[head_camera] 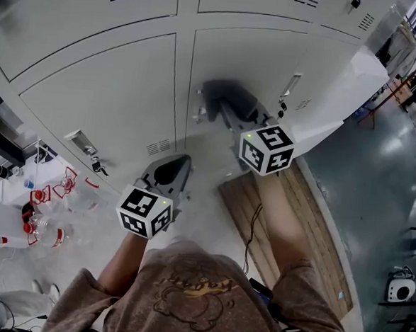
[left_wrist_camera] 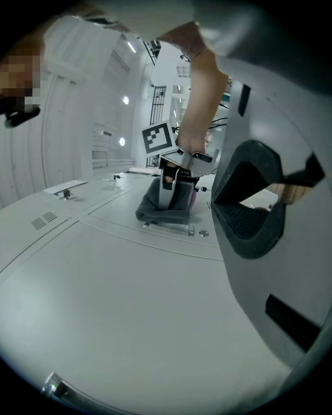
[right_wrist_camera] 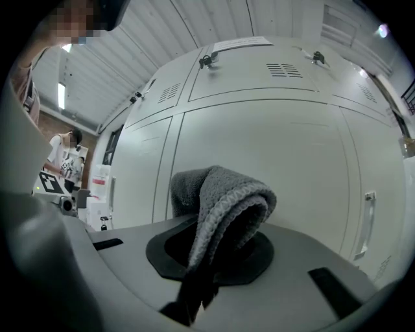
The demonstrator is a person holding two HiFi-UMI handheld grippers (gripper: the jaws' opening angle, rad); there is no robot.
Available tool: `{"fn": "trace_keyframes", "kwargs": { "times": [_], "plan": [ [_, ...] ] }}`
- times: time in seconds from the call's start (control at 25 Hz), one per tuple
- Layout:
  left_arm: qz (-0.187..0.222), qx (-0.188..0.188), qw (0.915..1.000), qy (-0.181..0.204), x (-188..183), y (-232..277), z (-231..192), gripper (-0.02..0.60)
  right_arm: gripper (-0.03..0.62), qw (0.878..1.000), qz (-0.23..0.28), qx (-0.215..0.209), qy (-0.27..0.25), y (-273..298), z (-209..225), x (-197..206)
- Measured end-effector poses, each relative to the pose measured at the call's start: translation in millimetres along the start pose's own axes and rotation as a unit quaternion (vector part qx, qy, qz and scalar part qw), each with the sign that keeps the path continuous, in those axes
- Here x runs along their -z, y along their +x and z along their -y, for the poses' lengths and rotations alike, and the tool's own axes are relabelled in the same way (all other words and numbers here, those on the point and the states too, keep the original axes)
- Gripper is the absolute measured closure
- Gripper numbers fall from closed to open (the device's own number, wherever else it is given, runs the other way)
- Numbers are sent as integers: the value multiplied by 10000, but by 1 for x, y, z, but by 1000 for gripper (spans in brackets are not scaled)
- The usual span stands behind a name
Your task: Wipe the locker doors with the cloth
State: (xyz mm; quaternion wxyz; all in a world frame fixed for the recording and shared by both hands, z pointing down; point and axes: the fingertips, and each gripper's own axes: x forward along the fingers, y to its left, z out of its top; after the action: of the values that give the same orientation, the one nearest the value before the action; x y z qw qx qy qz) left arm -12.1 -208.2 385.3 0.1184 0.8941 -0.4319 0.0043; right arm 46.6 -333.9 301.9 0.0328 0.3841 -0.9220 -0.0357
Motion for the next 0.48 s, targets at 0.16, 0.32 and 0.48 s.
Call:
{"fn": "trace_keyframes", "kwargs": {
  "times": [0.16,0.32,0.48],
  "plan": [
    [5,32,10000,8,-1,4,1,583,556,9999,-29,159,50,-6,21,4],
    [0,37,10000,14,-2,6,2,583,556,9991,-92,396,71,-15,47,8],
    [-40,43,10000,27,0,6,2,583,556,9976,-156,663,101,-24,73,14]
  ]
}}
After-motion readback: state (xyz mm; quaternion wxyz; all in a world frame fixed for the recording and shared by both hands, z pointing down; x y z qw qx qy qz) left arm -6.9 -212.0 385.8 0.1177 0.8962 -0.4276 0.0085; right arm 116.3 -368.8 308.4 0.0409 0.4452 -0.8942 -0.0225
